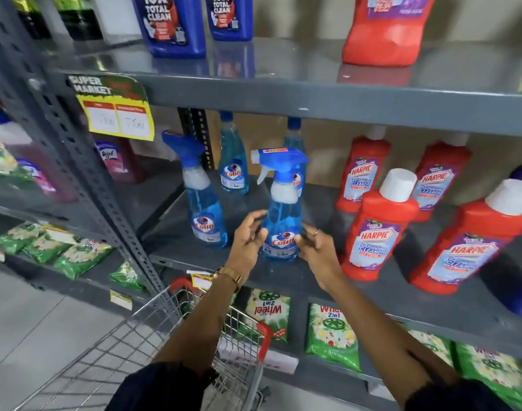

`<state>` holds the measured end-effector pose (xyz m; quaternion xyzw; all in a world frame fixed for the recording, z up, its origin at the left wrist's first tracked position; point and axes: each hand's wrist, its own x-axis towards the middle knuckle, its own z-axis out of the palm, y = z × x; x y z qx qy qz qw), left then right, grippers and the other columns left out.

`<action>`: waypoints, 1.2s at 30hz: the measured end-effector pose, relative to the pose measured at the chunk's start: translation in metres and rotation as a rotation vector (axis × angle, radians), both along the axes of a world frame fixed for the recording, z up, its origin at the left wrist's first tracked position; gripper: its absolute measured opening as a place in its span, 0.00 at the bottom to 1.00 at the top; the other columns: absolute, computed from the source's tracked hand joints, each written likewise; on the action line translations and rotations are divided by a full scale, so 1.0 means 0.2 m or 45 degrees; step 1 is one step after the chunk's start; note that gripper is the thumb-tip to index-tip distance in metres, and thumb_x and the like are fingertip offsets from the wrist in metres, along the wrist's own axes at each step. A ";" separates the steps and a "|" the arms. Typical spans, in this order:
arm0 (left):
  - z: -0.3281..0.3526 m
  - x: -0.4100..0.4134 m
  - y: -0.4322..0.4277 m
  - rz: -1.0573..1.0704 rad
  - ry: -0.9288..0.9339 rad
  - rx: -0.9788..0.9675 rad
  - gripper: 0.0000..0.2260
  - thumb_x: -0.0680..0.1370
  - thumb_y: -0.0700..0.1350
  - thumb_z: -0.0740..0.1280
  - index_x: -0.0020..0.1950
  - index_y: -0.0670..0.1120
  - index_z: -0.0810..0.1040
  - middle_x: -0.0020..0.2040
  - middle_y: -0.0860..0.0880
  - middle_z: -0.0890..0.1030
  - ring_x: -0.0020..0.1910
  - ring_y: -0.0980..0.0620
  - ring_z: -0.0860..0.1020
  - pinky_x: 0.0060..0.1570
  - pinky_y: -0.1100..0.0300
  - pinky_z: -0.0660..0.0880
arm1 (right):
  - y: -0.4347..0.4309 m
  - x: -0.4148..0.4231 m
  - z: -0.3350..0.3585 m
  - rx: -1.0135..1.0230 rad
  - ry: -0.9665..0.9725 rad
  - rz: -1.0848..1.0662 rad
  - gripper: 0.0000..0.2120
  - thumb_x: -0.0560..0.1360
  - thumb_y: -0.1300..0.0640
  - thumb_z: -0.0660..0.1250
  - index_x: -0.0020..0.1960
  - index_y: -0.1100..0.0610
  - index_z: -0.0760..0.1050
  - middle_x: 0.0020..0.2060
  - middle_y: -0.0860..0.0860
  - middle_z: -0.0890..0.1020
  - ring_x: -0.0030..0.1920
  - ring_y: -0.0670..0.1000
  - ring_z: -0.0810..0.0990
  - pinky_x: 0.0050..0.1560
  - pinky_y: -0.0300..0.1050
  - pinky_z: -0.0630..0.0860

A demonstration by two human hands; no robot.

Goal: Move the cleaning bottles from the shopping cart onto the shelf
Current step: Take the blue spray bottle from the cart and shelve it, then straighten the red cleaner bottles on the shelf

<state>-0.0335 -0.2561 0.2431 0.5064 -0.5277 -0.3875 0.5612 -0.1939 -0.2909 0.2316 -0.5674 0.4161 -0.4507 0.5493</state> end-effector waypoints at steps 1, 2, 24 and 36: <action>-0.01 0.00 -0.02 0.008 0.012 0.007 0.14 0.80 0.32 0.58 0.65 0.42 0.67 0.60 0.46 0.75 0.52 0.71 0.78 0.50 0.74 0.76 | -0.01 0.01 0.00 -0.002 0.008 -0.017 0.16 0.77 0.67 0.62 0.65 0.61 0.73 0.56 0.56 0.81 0.56 0.54 0.81 0.58 0.55 0.78; -0.03 0.01 -0.03 0.010 0.030 0.019 0.14 0.80 0.33 0.58 0.64 0.44 0.68 0.60 0.48 0.75 0.52 0.70 0.78 0.50 0.74 0.76 | -0.03 0.01 -0.01 -0.001 0.013 -0.037 0.17 0.77 0.67 0.62 0.65 0.60 0.72 0.56 0.55 0.81 0.56 0.54 0.81 0.59 0.56 0.77; -0.49 -0.95 0.42 -0.331 -1.377 -0.571 0.22 0.71 0.56 0.68 0.63 0.50 0.78 0.65 0.48 0.79 0.67 0.46 0.74 0.59 0.47 0.77 | 0.26 -1.02 -0.16 -0.137 0.379 -1.148 0.52 0.55 0.56 0.83 0.71 0.61 0.59 0.65 0.54 0.68 0.66 0.53 0.67 0.67 0.37 0.62; -0.29 -1.16 0.12 0.428 -0.415 -0.146 0.48 0.62 0.60 0.75 0.72 0.38 0.58 0.70 0.37 0.62 0.69 0.40 0.64 0.72 0.54 0.62 | 0.02 -1.22 -0.23 0.033 0.439 -0.700 0.38 0.53 0.57 0.84 0.59 0.58 0.71 0.47 0.49 0.80 0.47 0.49 0.79 0.49 0.37 0.72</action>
